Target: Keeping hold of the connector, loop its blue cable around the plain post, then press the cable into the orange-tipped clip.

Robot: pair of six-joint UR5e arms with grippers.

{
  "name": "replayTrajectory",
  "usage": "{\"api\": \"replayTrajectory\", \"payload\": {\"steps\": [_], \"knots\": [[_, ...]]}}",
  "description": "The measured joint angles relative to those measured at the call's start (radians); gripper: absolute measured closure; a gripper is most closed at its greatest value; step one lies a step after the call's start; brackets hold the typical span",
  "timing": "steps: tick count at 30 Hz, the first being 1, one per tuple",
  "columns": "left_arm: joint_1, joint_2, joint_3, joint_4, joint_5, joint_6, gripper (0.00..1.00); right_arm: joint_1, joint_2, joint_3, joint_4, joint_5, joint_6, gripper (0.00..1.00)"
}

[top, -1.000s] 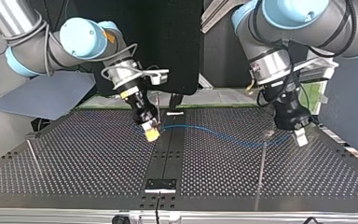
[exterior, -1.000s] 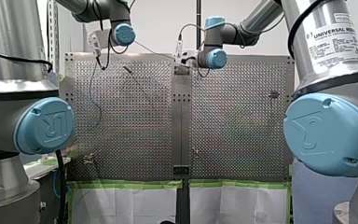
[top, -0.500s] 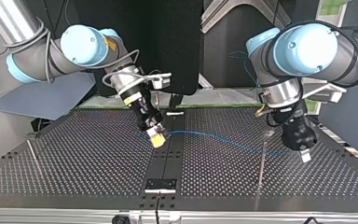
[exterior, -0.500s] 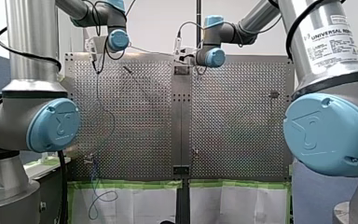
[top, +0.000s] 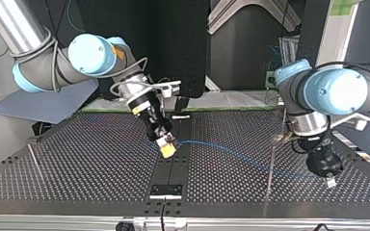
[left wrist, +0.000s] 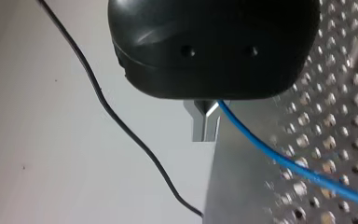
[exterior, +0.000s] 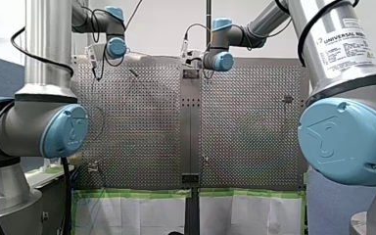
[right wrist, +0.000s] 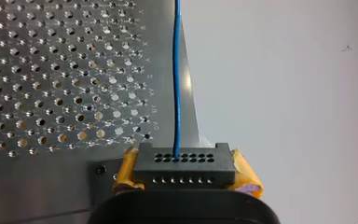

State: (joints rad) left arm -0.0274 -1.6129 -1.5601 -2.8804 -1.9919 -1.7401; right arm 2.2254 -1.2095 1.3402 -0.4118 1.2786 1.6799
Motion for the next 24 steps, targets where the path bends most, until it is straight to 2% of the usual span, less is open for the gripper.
{"api": "replayTrajectory", "payload": {"steps": [5,13,19,24], "knots": [[0.037,-0.041,0.011,0.002,0.046,-0.016,1.0,0.005,0.019,-0.016,0.0,0.002,0.0,1.0],[0.056,-0.089,0.014,0.015,0.135,-0.036,1.0,0.018,0.059,-0.047,-0.006,0.012,0.0,1.0],[0.058,-0.121,0.013,0.014,0.189,-0.043,1.0,0.027,0.078,-0.056,-0.008,0.035,0.0,1.0],[0.06,-0.156,0.006,0.012,0.202,-0.057,1.0,0.031,0.085,-0.057,-0.006,0.062,-0.004,1.0]]}}
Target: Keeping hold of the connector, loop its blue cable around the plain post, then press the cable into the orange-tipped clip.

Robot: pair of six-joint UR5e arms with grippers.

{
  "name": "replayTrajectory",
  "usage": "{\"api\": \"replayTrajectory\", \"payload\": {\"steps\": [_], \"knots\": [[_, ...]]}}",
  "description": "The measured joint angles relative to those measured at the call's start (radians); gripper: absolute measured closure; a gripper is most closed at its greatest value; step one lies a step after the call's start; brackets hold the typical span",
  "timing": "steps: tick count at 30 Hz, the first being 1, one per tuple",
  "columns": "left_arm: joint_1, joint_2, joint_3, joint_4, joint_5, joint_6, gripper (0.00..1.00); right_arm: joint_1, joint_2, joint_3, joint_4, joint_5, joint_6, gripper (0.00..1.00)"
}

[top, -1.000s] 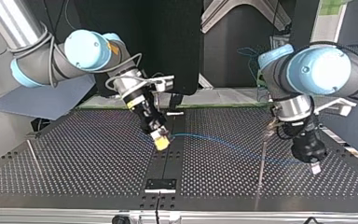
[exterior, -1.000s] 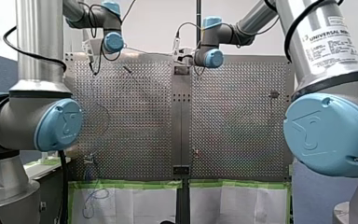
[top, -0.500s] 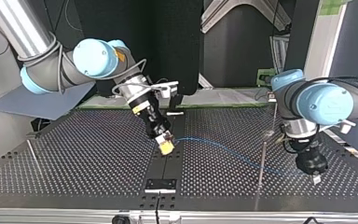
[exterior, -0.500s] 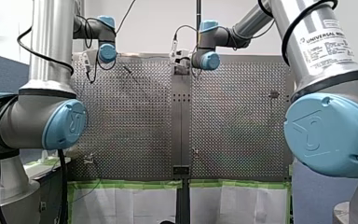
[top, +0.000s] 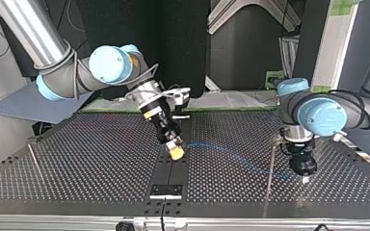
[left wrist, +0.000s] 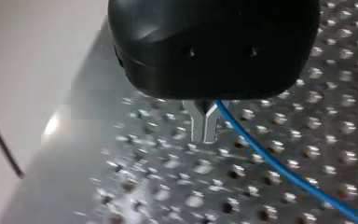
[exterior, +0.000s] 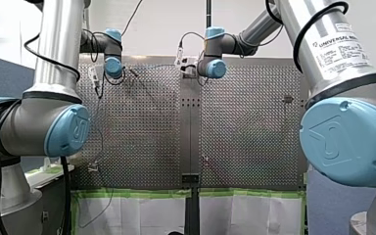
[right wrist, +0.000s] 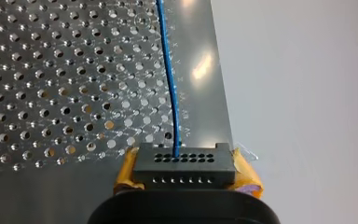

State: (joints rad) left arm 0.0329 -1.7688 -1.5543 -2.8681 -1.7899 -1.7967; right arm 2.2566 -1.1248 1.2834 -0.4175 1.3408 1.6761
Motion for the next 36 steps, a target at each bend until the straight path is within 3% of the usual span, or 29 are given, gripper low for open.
{"api": "replayTrajectory", "payload": {"steps": [10,12,13,15,16,17,22,24,26,36], "knots": [[0.003,-0.008,-0.045,0.029,0.004,-0.038,0.97,0.009,0.032,0.0,0.027,0.05,-0.034,1.0],[0.002,-0.008,-0.055,0.039,0.012,-0.048,0.83,0.014,0.048,0.0,0.042,0.054,-0.04,1.0],[0.002,-0.008,-0.061,0.046,0.02,-0.056,0.83,0.016,0.055,0.0,0.049,0.055,-0.042,1.0],[0.002,-0.008,-0.068,0.053,0.035,-0.069,0.58,0.024,0.072,0.0,0.065,0.058,-0.046,1.0],[0.002,-0.008,-0.073,0.059,0.047,-0.079,0.58,0.027,0.08,0.0,0.071,0.06,-0.047,1.0],[0.002,-0.008,-0.078,0.063,0.056,-0.086,0.45,0.032,0.089,0.0,0.079,0.064,-0.05,1.0],[0.003,-0.008,-0.106,0.083,0.056,-0.114,0.31,0.05,0.112,0.006,0.091,0.084,-0.059,1.0],[0.003,-0.008,-0.114,0.086,0.045,-0.117,0.05,0.057,0.116,0.01,0.092,0.088,-0.061,1.0],[0.004,-0.008,-0.124,0.09,0.04,-0.123,0.0,0.062,0.119,0.017,0.091,0.093,-0.063,1.0],[0.006,-0.008,-0.153,0.092,0.041,-0.123,0.0,0.076,0.151,0.09,0.034,0.126,-0.066,1.0]]}}
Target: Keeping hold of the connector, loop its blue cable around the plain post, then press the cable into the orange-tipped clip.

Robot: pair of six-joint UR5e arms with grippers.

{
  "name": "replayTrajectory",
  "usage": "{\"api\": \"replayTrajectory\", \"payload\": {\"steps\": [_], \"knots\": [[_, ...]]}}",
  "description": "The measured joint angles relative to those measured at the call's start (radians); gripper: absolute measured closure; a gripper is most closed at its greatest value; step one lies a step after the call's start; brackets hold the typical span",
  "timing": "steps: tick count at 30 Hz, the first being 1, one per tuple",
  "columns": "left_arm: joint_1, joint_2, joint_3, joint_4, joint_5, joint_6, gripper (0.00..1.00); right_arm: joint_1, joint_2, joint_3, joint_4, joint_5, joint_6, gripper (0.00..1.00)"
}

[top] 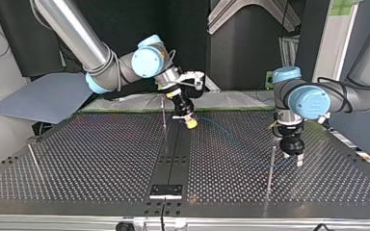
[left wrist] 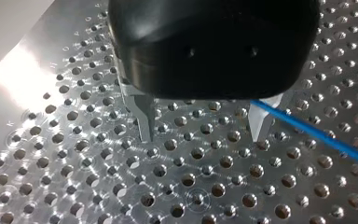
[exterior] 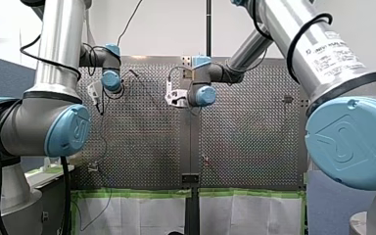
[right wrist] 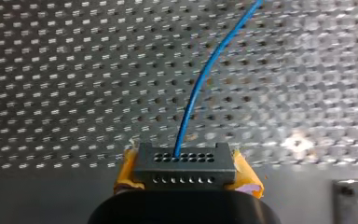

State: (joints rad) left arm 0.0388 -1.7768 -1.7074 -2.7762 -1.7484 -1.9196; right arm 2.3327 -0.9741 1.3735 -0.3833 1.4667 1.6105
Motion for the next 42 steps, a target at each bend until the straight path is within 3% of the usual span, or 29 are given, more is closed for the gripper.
{"api": "replayTrajectory", "payload": {"steps": [10,16,26,36,42], "knots": [[0.001,-0.046,0.0,0.034,0.078,-0.059,0.0,0.009,0.068,0.053,-0.031,0.043,-0.006,1.0],[-0.001,-0.078,0.0,0.046,0.083,-0.068,0.0,0.015,0.122,0.065,-0.036,0.093,-0.012,1.0],[-0.005,-0.083,-0.001,0.048,0.083,-0.069,0.0,0.014,0.213,0.123,-0.12,0.15,-0.008,1.0],[-0.007,-0.083,-0.001,0.049,0.084,-0.071,0.0,0.011,0.317,0.13,-0.171,0.224,-0.016,1.0],[-0.008,-0.084,-0.001,0.049,0.092,-0.076,0.0,0.003,0.38,0.131,-0.21,0.241,-0.009,1.0]]}}
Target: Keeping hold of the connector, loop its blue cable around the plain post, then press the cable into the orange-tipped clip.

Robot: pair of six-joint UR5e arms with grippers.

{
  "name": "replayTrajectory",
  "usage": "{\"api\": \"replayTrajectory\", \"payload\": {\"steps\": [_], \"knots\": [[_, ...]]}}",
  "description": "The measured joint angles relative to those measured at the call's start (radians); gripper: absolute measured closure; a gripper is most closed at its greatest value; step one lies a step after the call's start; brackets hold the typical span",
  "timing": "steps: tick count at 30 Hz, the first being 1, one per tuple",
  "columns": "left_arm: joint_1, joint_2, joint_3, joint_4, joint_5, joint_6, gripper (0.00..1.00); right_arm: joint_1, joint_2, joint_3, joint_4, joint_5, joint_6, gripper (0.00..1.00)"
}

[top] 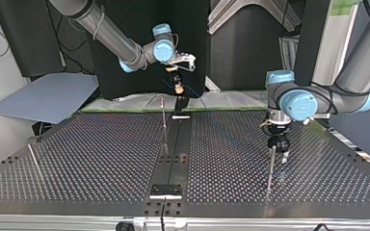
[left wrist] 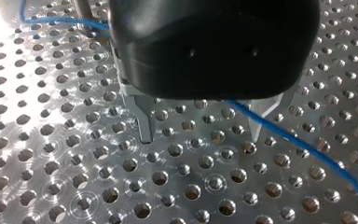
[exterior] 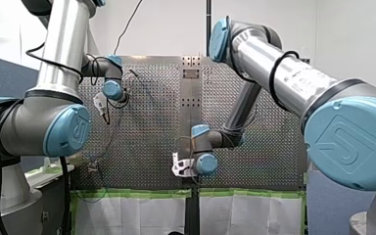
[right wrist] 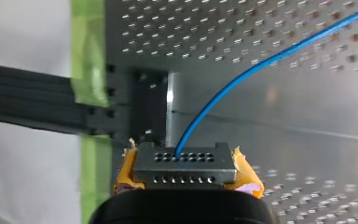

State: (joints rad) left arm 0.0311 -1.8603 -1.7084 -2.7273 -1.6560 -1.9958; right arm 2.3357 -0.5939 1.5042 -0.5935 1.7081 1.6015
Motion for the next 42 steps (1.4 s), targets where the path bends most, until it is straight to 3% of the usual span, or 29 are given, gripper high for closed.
{"api": "replayTrajectory", "payload": {"steps": [8,14,22,27,34,42], "knots": [[-0.002,0.0,0.0,0.002,0.003,-0.004,0.0,-0.017,0.08,0.0,-0.066,0.038,0.016,1.0],[-0.002,0.0,0.0,0.003,0.004,-0.004,0.0,-0.036,0.144,0.0,-0.091,0.052,0.024,1.0],[-0.002,0.0,0.0,0.006,0.005,-0.004,0.0,-0.07,0.22,0.002,-0.112,0.059,0.023,1.0],[-0.003,0.0,0.0,0.006,0.005,-0.004,0.0,-0.095,0.261,0.034,-0.143,0.066,0.02,1.0],[-0.003,0.0,0.0,0.003,0.006,-0.004,0.0,-0.111,0.27,0.07,-0.201,0.068,0.02,1.0],[-0.004,0.0,0.0,0.0,0.006,-0.004,0.0,-0.159,0.199,0.146,-0.283,0.068,0.038,1.0]]}}
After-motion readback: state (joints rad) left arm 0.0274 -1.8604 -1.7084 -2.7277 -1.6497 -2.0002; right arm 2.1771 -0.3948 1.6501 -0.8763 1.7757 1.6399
